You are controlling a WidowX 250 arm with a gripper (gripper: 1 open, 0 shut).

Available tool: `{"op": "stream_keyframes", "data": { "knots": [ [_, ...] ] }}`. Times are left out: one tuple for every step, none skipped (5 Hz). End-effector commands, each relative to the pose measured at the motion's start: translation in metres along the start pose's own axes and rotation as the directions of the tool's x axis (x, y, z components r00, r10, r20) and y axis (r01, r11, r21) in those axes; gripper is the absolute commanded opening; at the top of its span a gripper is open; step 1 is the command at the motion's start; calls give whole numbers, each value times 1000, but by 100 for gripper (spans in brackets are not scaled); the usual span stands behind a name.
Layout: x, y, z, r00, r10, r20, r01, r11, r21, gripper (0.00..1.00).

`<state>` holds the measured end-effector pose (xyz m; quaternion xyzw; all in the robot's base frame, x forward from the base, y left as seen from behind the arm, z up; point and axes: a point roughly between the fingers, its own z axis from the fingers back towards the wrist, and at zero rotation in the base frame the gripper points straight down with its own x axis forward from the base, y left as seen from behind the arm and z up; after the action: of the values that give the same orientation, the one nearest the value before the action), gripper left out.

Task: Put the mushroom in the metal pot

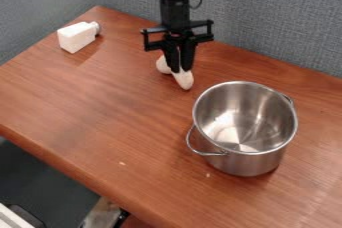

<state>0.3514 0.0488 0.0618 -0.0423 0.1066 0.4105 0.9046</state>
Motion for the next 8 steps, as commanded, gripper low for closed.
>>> {"op": "stream_keyframes", "data": {
  "knots": [
    [-14,-3,48,1000,-7,29,11,992,-123,100],
    [-28,-7,68,1000,-18,7,19,982,-189,0],
    [-34,1,62,999,-45,11,47,979,-197,0],
    [-46,8,57,995,-96,14,97,975,-202,100],
    [-63,14,57,986,-168,14,167,964,-209,0],
    [-49,19,45,984,-173,28,175,964,-199,100],
    [-32,24,36,985,-166,41,171,967,-188,0],
    [-46,31,44,985,-160,65,169,969,-179,0]
  ]
}}
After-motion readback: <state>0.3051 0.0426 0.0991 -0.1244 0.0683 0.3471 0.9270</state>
